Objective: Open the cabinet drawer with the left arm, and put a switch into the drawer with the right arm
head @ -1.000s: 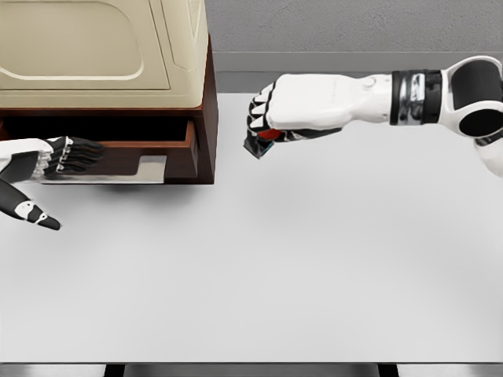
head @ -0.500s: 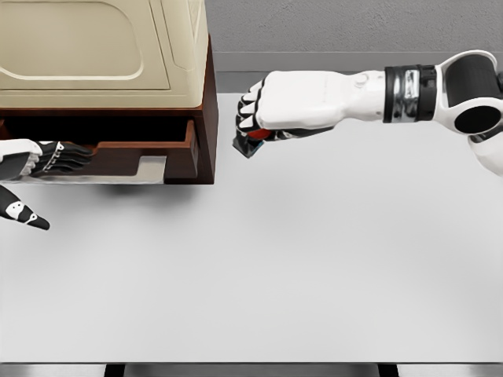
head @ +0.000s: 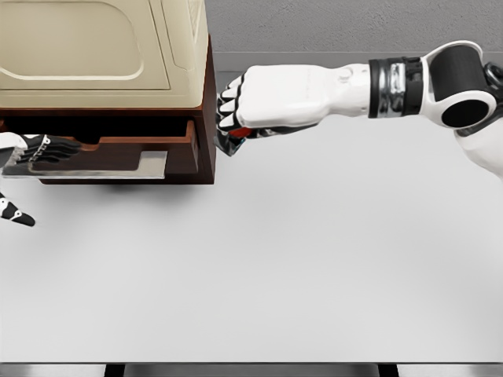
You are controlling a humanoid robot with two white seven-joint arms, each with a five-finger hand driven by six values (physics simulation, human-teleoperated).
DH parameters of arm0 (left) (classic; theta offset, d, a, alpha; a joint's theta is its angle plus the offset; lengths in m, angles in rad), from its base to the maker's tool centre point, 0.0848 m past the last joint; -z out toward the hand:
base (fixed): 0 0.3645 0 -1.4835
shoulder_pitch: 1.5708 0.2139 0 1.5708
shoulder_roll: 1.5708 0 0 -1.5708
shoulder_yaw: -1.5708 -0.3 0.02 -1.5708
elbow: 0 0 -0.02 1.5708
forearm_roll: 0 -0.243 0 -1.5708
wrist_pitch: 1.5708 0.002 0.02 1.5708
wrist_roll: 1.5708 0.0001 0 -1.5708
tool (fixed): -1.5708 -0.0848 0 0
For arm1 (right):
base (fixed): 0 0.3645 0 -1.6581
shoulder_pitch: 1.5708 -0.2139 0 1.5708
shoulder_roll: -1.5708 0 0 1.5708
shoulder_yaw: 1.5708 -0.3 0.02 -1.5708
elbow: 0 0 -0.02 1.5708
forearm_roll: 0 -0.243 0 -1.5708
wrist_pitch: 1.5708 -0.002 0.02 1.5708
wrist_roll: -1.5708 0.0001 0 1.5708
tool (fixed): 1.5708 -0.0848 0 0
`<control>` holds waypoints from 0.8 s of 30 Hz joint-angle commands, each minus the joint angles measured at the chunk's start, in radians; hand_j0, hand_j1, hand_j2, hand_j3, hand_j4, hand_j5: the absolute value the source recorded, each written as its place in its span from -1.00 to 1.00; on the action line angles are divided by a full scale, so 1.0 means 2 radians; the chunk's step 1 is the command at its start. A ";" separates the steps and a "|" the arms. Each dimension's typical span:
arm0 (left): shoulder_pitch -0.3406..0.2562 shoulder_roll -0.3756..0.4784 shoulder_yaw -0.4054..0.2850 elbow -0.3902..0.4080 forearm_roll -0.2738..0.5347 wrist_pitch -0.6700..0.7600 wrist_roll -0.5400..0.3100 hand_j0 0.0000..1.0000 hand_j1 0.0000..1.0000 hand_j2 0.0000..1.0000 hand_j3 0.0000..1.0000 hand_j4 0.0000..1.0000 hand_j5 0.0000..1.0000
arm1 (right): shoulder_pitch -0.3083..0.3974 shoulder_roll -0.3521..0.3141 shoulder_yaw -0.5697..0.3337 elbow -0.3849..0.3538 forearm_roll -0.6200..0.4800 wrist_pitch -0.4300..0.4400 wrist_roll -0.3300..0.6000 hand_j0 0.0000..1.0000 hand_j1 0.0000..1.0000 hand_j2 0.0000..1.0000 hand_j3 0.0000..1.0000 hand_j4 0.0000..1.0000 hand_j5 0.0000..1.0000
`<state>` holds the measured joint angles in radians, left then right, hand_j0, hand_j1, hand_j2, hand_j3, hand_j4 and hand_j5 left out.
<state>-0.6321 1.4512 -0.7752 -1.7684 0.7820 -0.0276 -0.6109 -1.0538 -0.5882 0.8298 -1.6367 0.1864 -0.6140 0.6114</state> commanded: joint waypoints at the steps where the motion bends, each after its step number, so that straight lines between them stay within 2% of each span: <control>1: -0.002 0.005 0.002 0.000 0.002 -0.001 0.000 1.00 1.00 1.00 1.00 1.00 1.00 | 0.000 0.001 0.002 -0.002 -0.003 0.002 0.000 -0.06 -0.06 -0.06 -0.06 -0.06 -0.06; 9: -0.007 -0.039 0.001 0.000 0.002 -0.024 0.000 1.00 1.00 1.00 1.00 1.00 1.00 | -0.001 0.000 0.003 -0.002 -0.003 0.002 0.000 -0.06 -0.06 -0.06 -0.06 -0.06 -0.06; 12: -0.003 -0.052 0.001 0.000 0.002 -0.086 0.000 1.00 1.00 1.00 1.00 1.00 1.00 | -0.002 0.000 0.003 -0.003 -0.003 0.002 0.000 -0.06 -0.06 -0.06 -0.06 -0.06 -0.06; 24: 0.016 -0.052 0.000 0.001 0.002 -0.093 0.000 1.00 1.00 1.00 1.00 1.00 1.00 | -0.005 0.000 0.002 -0.005 -0.005 0.002 0.000 -0.06 -0.06 -0.06 -0.06 -0.06 -0.06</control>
<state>-0.5983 1.3456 -0.7760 -1.7670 0.7806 -0.2124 -0.6110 -1.0630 -0.5868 0.8354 -1.6452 0.1820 -0.6140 0.6115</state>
